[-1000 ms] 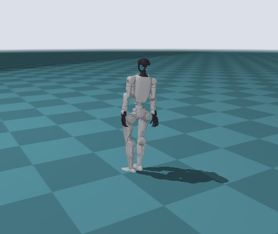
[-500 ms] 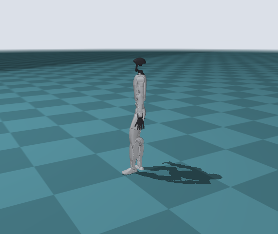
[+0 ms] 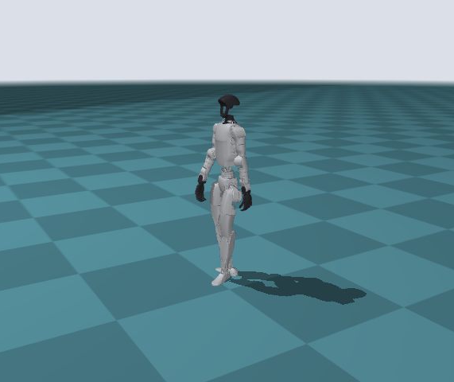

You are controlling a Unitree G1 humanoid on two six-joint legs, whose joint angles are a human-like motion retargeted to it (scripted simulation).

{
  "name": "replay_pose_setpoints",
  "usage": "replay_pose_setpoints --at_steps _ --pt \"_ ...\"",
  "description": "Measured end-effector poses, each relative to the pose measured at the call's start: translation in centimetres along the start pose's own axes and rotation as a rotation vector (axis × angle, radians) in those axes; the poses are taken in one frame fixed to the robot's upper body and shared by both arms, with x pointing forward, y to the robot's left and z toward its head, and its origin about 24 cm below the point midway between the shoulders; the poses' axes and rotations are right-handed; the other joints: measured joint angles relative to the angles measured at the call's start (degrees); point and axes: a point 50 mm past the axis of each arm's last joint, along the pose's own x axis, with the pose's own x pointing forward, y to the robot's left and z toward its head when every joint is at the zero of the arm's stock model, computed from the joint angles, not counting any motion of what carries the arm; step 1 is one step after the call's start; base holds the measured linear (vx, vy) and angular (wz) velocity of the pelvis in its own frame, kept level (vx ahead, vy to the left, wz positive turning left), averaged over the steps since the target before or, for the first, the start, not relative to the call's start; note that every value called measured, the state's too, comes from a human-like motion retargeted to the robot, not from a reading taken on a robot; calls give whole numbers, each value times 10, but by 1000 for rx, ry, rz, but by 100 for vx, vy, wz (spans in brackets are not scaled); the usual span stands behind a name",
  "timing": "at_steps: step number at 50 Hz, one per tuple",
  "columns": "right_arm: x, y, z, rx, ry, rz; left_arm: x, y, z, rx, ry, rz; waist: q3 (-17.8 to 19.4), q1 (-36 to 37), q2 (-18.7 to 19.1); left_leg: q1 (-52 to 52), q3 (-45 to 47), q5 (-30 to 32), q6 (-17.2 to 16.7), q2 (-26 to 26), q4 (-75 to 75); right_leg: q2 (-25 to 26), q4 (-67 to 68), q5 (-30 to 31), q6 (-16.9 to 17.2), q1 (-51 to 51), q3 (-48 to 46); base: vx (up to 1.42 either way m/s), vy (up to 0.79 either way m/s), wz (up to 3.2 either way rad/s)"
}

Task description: In place motions

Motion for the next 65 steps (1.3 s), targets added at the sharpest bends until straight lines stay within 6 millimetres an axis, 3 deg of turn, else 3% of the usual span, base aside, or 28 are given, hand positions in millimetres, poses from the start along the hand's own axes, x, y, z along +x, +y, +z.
replay_pose_setpoints --at_steps 5,7,10,17,21,22,23,24,25,28,30,35,37,42,45,48,52,53,55,62,65 --pt "0 -4 -11 -121 76 -39 -4 1 35 52 -91 -7 8 -34 42 -4 -42 5 7 33 -2 -37 165 61 -50 -44 97 25 -15 93" --pt "0 -5 -17 -132 112 -44 -7 1 50 75 -128 -2 10 -44 43 -10 -55 11 11 33 -5 -36 229 58 -23 -89 195 16 -19 89" --pt "-1 -3 -29 -107 162 -48 -12 2 75 108 -200 7 13 -71 50 -24 -80 22 15 41 -6 18 278 44 24 -144 325 9 -27 118" --pt "-3 6 -58 8 245 -32 -24 3 111 187 -303 -7 30 -121 47 -55 -164 35 19 41 11 100 205 -20 25 -183 412 2 -27 106" --pt "-6 13 -77 29 312 -11 -23 0 109 197 -298 -3 38 -143 18 -47 -202 37 22 4 13 121 77 -60 18 -176 460 4 -16 108" --pt "-7 15 -82 30 326 -5 -21 -1 106 195 -288 -5 41 -148 9 -40 -211 36 23 -8 12 124 40 -51 3 -169 466 9 -12 104" --pt "-7 18 -86 30 338 1 -20 -2 101 192 -273 -7 44 -153 0 -31 -218 35 24 -20 10 128 5 -11 -36 -162 471 10 -11 66" --pt "-8 21 -90 31 348 10 -18 -2 96 188 -253 -8 41 -148 -10 -25 -215 33 23 -30 8 126 -14 -4 -42 -152 483 11 -9 16" --pt "-8 23 -93 31 357 19 -17 -1 90 184 -230 -7 35 -139 -21 -22 -208 31 22 -39 6 122 -26 -13 -31 -142 500 9 -7 -30" --pt "-9 31 -100 58 373 52 -11 -3 70 193 -149 11 24 -121 -21 -24 -213 29 22 -39 8 106 -42 -5 -27 -132 432 2 -6 0" --pt "-7 32 -94 45 354 64 -9 -6 58 165 -117 30 30 -97 -25 -16 -194 25 21 -35 5 110 -49 -1 -32 -126 445 -10 -7 -44" --pt "-3 31 -76 -60 292 72 -6 2 35 173 -36 21 23 -143 -17 -18 -222 21 19 -34 12 116 -46 -13 -34 -129 434 -6 -5 34" --pt "-1 30 -66 -81 252 71 -7 6 34 195 -20 54 25 -130 -22 -16 -210 14 17 -33 20 113 -40 -18 -30 -127 444 -14 2 -23" --pt "1 23 -43 -122 145 54 -10 12 49 200 -61 74 11 -122 -33 -45 -205 -11 10 -30 84 94 -12 -31 -15 -156 467 -15 5 -15" --pt "1 18 -29 -132 87 31 -12 8 64 179 -120 52 9 -103 -46 -81 -235 -5 27 -39 141 81 12 -32 -11 -179 500 -19 6 -99" --pt "1 13 -18 -123 48 22 -14 0 77 158 -170 27 31 -69 -59 -95 -345 14 41 -72 173 83 27 -26 -17 -181 555 -18 9 -180" --pt "1 14 -12 -100 24 38 -15 -7 86 176 -188 4 55 -36 -54 -68 -476 22 1 -87 149 106 32 -4 -21 -177 617 -13 18 -210" --pt "1 15 -11 -98 22 42 -15 -8 86 184 -189 2 57 -34 -51 -60 -470 15 -4 -80 138 114 31 2 -22 -178 634 -14 20 -201" --pt "1 16 -11 -102 22 52 -15 -9 84 201 -190 -1 55 -48 -46 -52 -433 6 22 -75 114 123 28 17 -22 -183 659 -22 22 -152" --pt "0 8 -14 -101 41 25 -19 -5 94 302 -194 -4 68 -138 -16 -38 -326 12 18 -31 50 161 20 50 -35 -226 700 -44 33 -155" --pt "0 5 -26 -77 104 16 -21 7 96 354 -188 32 72 -139 -11 -22 -238 2 20 -13 29 164 25 34 -73 -247 663 -42 45 -272"
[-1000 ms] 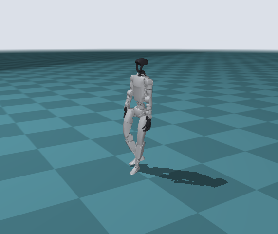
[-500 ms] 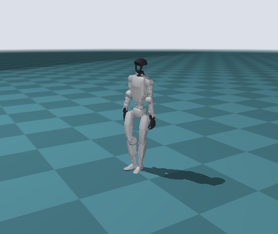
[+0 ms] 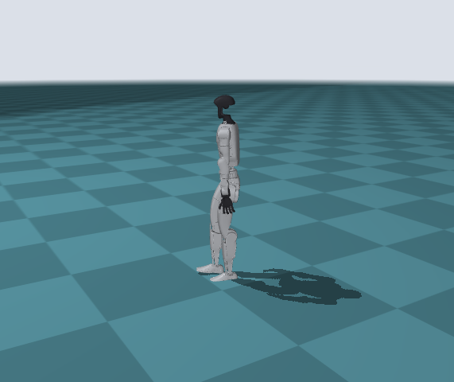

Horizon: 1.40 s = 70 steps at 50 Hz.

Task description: In place motions

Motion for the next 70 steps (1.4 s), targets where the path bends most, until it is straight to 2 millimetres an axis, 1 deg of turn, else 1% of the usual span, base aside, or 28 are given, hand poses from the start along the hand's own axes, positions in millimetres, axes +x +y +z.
replay_pose_setpoints --at_steps 3,7,9,11,13,15,17,18,20,22,25,30,33,36,38,40,42,43,45,47,50,53,57,58,60,62,65,70 --pt "0 -1 -14 27 67 -9 -1 10 -14 13 37 47 -2 2 7 13 97 -8 -4 22 -18 -32 1 -46 -52 -5 -145 -41 46 -300" --pt "-2 -7 -33 69 142 -23 -2 14 -43 -12 132 65 -16 15 19 39 241 -21 -18 42 -50 -86 15 -128 -70 9 -368 -40 48 -327" --pt "-3 -12 -42 86 179 -37 -3 13 -58 -32 178 68 -27 21 31 48 312 -33 -30 54 -57 -104 25 -171 -64 22 -479 -36 40 -329" --pt "-5 -17 -49 102 209 -60 -4 12 -71 -52 212 69 -36 19 44 50 359 -46 -39 71 -54 -120 32 -202 -42 44 -590 -46 39 -296" --pt "-7 -21 -55 128 236 -90 -5 10 -80 -63 236 68 -44 14 53 54 393 -60 -48 81 -47 -131 36 -217 -11 67 -680 -37 34 -264" --pt "-9 -25 -60 168 258 -122 -5 9 -84 -55 245 70 -49 13 53 63 419 -72 -57 79 -40 -133 30 -210 5 83 -732 -42 33 -257" --pt "-10 -26 -64 208 273 -135 -5 11 -85 -36 242 76 -55 25 44 79 461 -82 -67 71 -35 -131 20 -161 -10 79 -713 -37 26 -274" --pt "-10 -26 -66 223 280 -133 -5 12 -85 -27 238 79 -56 27 40 87 479 -85 -73 67 -31 -129 13 -116 -29 71 -683 -33 19 -241" --pt "-10 -22 -66 239 288 -121 -5 13 -85 -15 231 83 -59 14 43 98 504 -89 -82 69 -24 -101 1 -122 -55 47 -582 -41 14 -183" --pt "-9 -16 -68 253 292 -106 -4 13 -81 0 227 78 -67 -8 54 105 524 -90 -90 74 -18 -91 -15 -109 -65 54 -603 -37 10 -115" --pt "-7 -5 -76 298 301 -86 -2 8 -64 28 208 67 -74 -32 77 115 539 -86 -99 83 -17 -78 -11 -110 -45 49 -574 -31 11 -86" --pt "-9 12 -94 335 365 -50 2 -4 -17 33 48 18 -91 -35 106 141 539 -65 -102 91 -2 -60 -4 -123 -27 46 -529 -21 9 -120" --pt "-10 23 -102 343 403 -38 2 -10 10 58 -68 -5 -103 -24 92 159 521 -23 -71 85 38 -75 3 -129 -19 48 -491 -15 4 -132" --pt "-8 31 -100 326 402 -28 1 -15 27 68 -145 -3 -110 -1 48 154 471 9 6 73 125 -118 16 -132 -14 51 -438 -11 4 -151" --pt "-6 31 -91 270 371 -41 0 -18 35 64 -180 -4 -109 16 13 123 410 7 47 80 231 -145 27 -134 -17 49 -382 -12 0 -201" --pt "-2 27 -76 185 322 -69 0 -19 37 55 -196 -15 -103 30 -2 73 334 -11 47 95 333 -147 27 -129 -24 47 -332 -17 0 -229" --pt "1 20 -56 92 248 -110 0 -22 35 38 -189 -26 -91 40 -4 14 234 -28 30 70 377 -135 15 -115 -33 53 -290 -18 6 -214" --pt "1 14 -44 49 203 -132 1 -23 34 29 -182 -28 -87 35 -4 5 223 -40 33 72 384 -134 11 -110 -36 54 -279 -21 8 -172" --pt "2 6 -21 -25 113 -168 2 -24 28 12 -157 -29 -82 29 -8 -3 236 -63 49 83 381 -137 7 -100 -41 53 -250 -20 9 -167" --pt "1 0 0 -78 30 -180 3 -26 19 1 -126 -32 -77 31 -8 -29 211 -75 47 71 363 -131 1 -88 -48 51 -217 -13 10 -195" --pt "-1 -5 25 -111 -70 -175 5 -27 6 3 -77 -32 -72 34 1 -77 135 -76 26 39 317 -113 -11 -70 -57 49 -171 -19 5 -185" --pt "-3 -8 35 -72 -124 -138 5 -29 -3 19 -30 -24 -59 44 13 -102 62 -73 3 9 235 -89 -20 -56 -64 53 -133 -13 4 -165" --pt "-2 -8 23 39 -97 -101 5 -32 -11 27 10 -23 -34 58 35 -79 35 -37 -20 5 103 -49 -34 -41 -71 83 -93 6 0 -139" --pt "-1 -7 15 62 -69 -96 6 -33 -13 24 17 -26 -30 58 39 -68 57 0 -15 14 75 -41 -39 -38 -72 92 -84 23 2 -99" --pt "0 -6 -2 95 7 -83 6 -35 -18 11 28 -34 -33 47 49 -35 105 22 -21 19 28 -28 -49 -31 -71 104 -70 33 6 -45" --pt "-1 -7 -20 90 103 -72 6 -39 -23 -17 37 -56 -50 -1 72 -24 134 16 -34 43 20 -25 -60 -24 -64 101 -89 32 2 18" --pt "-2 -2 -46 105 229 -84 6 -42 -23 -43 40 -70 -57 -20 85 -11 159 18 -29 44 -5 -13 -70 -13 -61 104 -79 20 -4 -60" --pt "-7 7 -84 239 358 -89 5 -29 -11 7 -6 -50 -56 -13 79 19 199 8 -24 34 -28 -5 -60 -7 -50 108 -48 21 -8 -77"
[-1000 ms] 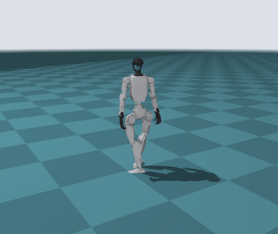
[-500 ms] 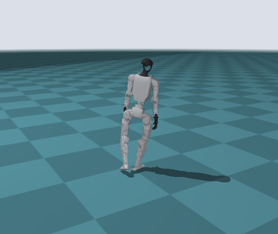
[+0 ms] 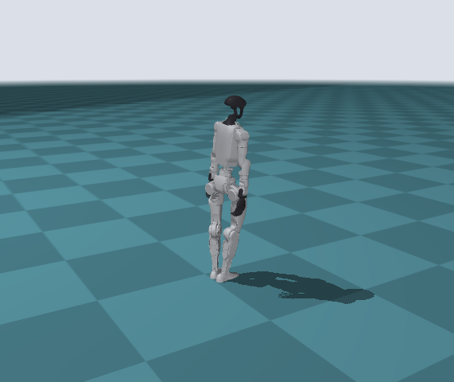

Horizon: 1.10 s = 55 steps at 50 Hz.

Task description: In place motions

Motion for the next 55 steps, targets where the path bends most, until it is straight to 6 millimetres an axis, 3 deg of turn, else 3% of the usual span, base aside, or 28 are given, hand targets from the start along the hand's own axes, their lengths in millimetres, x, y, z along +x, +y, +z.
replay_pose_setpoints --at_steps 4,10,18,25,28,32,35,38,40,43,45,52,55 --pt "3 13 -19 26 67 44 -1 7 5 -8 -13 19 -6 -13 -6 6 7 -7 2 -1 1 -3 -6 7 13 5 -4 18 -8 -23" --pt "6 28 -28 11 60 69 -2 6 11 -66 -26 -7 -12 -14 -13 17 11 -21 7 -8 0 -4 -6 15 26 11 2 14 -7 -30" --pt "3 35 -7 -64 -10 91 -2 7 14 -35 -32 -23 -23 -18 0 -10 -12 -24 3 8 16 4 27 -9 34 -8 -5 9 -8 3" --pt "1 38 8 -68 -74 114 -5 13 34 66 -71 -8 -8 -39 -6 -53 -124 -2 7 15 58 4 80 -32 52 -9 -25 14 -19 163" --pt "1 33 6 -82 -68 108 -6 11 43 86 -97 -16 -6 -25 -17 -71 -184 16 13 -1 66 14 95 -22 64 -11 55 20 -19 216" --pt "2 18 0 -117 -34 72 -6 7 49 100 -126 -53 4 3 -29 -87 -280 52 17 -33 59 10 107 -42 107 0 121 17 -14 233" --pt "2 5 -3 -140 -8 40 -8 10 55 108 -134 -73 19 39 -49 -92 -336 83 13 -71 47 -36 93 -55 58 16 -5 12 -9 211" --pt "1 -9 -9 -98 16 19 -9 13 58 132 -132 -50 33 102 -60 -108 -382 95 8 -102 47 -43 106 -76 62 18 -29 16 -2 214" --pt "2 -19 -16 -52 29 5 -8 11 58 132 -126 -22 37 126 -56 -122 -413 93 13 -117 51 -74 99 -80 70 22 -105 19 4 289" --pt "2 -30 -27 -28 54 -17 -7 11 48 55 -90 -2 37 149 -61 -138 -371 69 31 -119 45 -94 78 -86 75 36 -175 30 3 278" --pt "2 -36 -33 -25 82 -44 -6 10 38 -28 -52 -19 28 144 -64 -147 -294 37 47 -106 41 -108 59 -89 80 44 -245 33 -1 341" --pt "2 -40 -28 -9 36 -78 -8 28 18 -183 -5 32 7 96 -74 -99 126 -50 27 -5 51 -127 12 -101 115 92 -458 37 -8 330" --pt "3 -32 -22 -5 0 -49 -9 37 11 -182 3 78 -6 83 -89 -68 242 -67 37 9 77 -130 -2 -104 136 112 -528 48 -12 286"
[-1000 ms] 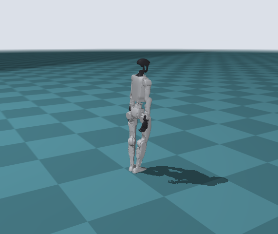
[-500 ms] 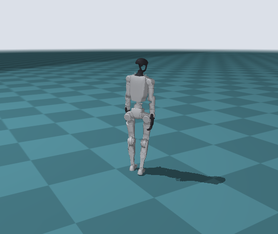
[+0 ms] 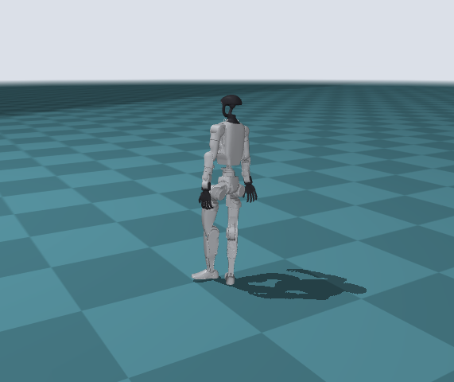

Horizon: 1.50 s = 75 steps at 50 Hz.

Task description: In place motions

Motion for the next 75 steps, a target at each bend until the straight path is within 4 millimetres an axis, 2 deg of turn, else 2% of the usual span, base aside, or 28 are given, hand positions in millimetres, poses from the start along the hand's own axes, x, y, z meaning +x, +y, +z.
replay_pose_setpoints --at_steps 3,5,7,8,10,14,17,20,23,25,28,30,31,32,33,35,39,42,45,50,52,55,58,63,66,70,72,75 --pt "-1 9 9 -7 -27 30 1 5 -14 -16 22 14 -20 -4 -14 20 21 -3 1 6 27 -4 3 0 20 11 -51 53 -15 219" --pt "-2 15 16 -14 -47 48 1 6 -28 -50 47 9 -27 8 -15 39 27 10 -32 7 13 3 6 0 27 21 -71 55 -11 128" --pt "-3 19 26 -21 -74 67 2 1 -45 -105 85 -1 -38 19 -19 38 27 27 -21 -11 -7 4 8 7 34 29 -90 48 -9 111" --pt "-4 21 32 -23 -93 79 2 -3 -54 -138 109 -5 -44 22 -21 22 -21 26 -18 -16 -3 3 8 11 37 31 -101 43 -12 100" --pt "-7 27 44 -23 -144 102 2 -12 -71 -210 160 -5 -42 41 -26 17 -44 24 -10 -28 -7 3 9 20 40 41 -104 36 -15 64" --pt "-17 31 77 -19 -287 158 1 -28 -92 -302 227 -27 -20 71 -32 39 -64 20 -27 -37 -15 2 19 38 49 69 -118 29 -15 55" --pt "-24 35 93 -64 -362 190 -2 -36 -111 -325 277 -48 -29 77 -26 39 -83 20 -32 -37 -24 3 41 70 53 79 -131 45 -18 65" --pt "-27 40 98 -104 -408 194 -4 -36 -124 -310 317 -37 -35 60 3 48 -116 24 -29 -22 -41 5 106 130 45 87 -124 43 -23 112" --pt "-28 42 101 -124 -434 196 -2 -29 -114 -257 292 -25 -20 16 47 54 -156 36 -39 23 -42 -8 236 186 23 67 -64 29 -29 190" --pt "-27 45 99 -128 -426 203 0 -20 -99 -211 247 -16 -3 -26 65 50 -202 44 -39 42 -37 -17 324 189 29 35 -6 21 -33 255" --pt "-20 50 83 -100 -357 214 2 -4 -65 -123 157 8 8 -56 71 28 -276 65 -40 53 -33 30 367 146 91 -39 122 15 -35 220" --pt "-15 53 70 -82 -296 222 2 4 -43 -71 97 26 8 -50 68 13 -310 77 -43 57 -31 69 359 140 96 -69 176 19 -34 27" --pt "-12 52 60 -90 -251 222 1 6 -27 -50 50 29 1 35 42 25 -244 68 -49 56 -29 73 346 134 96 -70 279 19 -27 -180" --pt "-9 52 50 -91 -210 224 1 8 -12 -25 5 31 1 74 27 31 -227 66 -52 52 -28 75 342 129 91 -73 325 20 -21 14" --pt "-7 54 42 -80 -178 228 -1 9 2 10 -34 28 13 21 38 24 -309 77 -49 44 -29 70 354 123 74 -81 258 21 -21 337" --pt "-4 54 30 -99 -119 204 -4 8 25 39 -104 8 27 -26 49 13 -394 90 -52 40 -29 67 362 116 65 -97 221 18 -23 366" --pt "-2 51 21 -155 -84 131 -7 2 47 56 -170 -30 30 -21 44 7 -430 95 -64 35 -29 97 326 103 56 -132 290 10 -17 100" --pt "-3 51 26 -167 -96 121 -6 -3 46 58 -167 -42 31 -30 43 3 -457 96 -72 29 -29 113 288 78 40 -154 334 6 -11 80" --pt "-5 53 37 -150 -138 132 -4 -5 34 64 -124 -52 32 -42 36 3 -477 96 -77 17 -28 132 229 43 20 -165 391 3 -8 68" --pt "-11 57 59 -108 -231 151 0 -5 -2 117 19 -34 41 -64 16 26 -507 92 -79 -23 -30 139 96 14 -14 -148 477 4 0 81" --pt "-13 58 65 -110 -258 159 0 -4 -19 147 84 -16 43 -65 3 41 -513 90 -80 -45 -33 130 47 53 -48 -132 485 7 9 54" --pt "-15 60 70 -138 -276 178 0 -1 -42 181 171 10 24 -22 -11 50 -484 84 -85 -60 -39 101 16 67 -51 -111 449 8 10 -44" --pt "-17 58 76 -173 -281 186 0 -8 -61 160 204 22 18 -4 0 51 -487 84 -85 -59 -39 101 5 76 -45 -106 440 -4 7 -4" --pt "-25 58 95 -280 -341 166 1 -17 -79 41 221 -65 17 -36 23 47 -496 92 -84 -48 -34 108 1 73 -47 -103 428 -11 1 24" --pt "-26 61 97 -276 -353 165 1 -16 -80 51 225 -68 19 -40 30 46 -502 98 -88 -45 -33 110 6 67 -49 -101 420 -8 0 37" --pt "-23 62 90 -265 -321 180 3 -12 -67 98 174 -45 28 -24 32 48 -513 103 -101 -43 -29 103 11 61 -53 -89 395 -8 -3 39" --pt "-21 58 86 -272 -299 167 4 -12 -53 124 122 -51 34 -8 34 43 -517 103 -117 -40 -23 100 14 55 -57 -84 377 -5 -8 51" --pt "-17 52 77 -277 -259 136 5 -16 -22 152 11 -50 50 11 38 30 -530 96 -166 -34 -10 96 17 43 -60 -73 338 -6 -9 104"
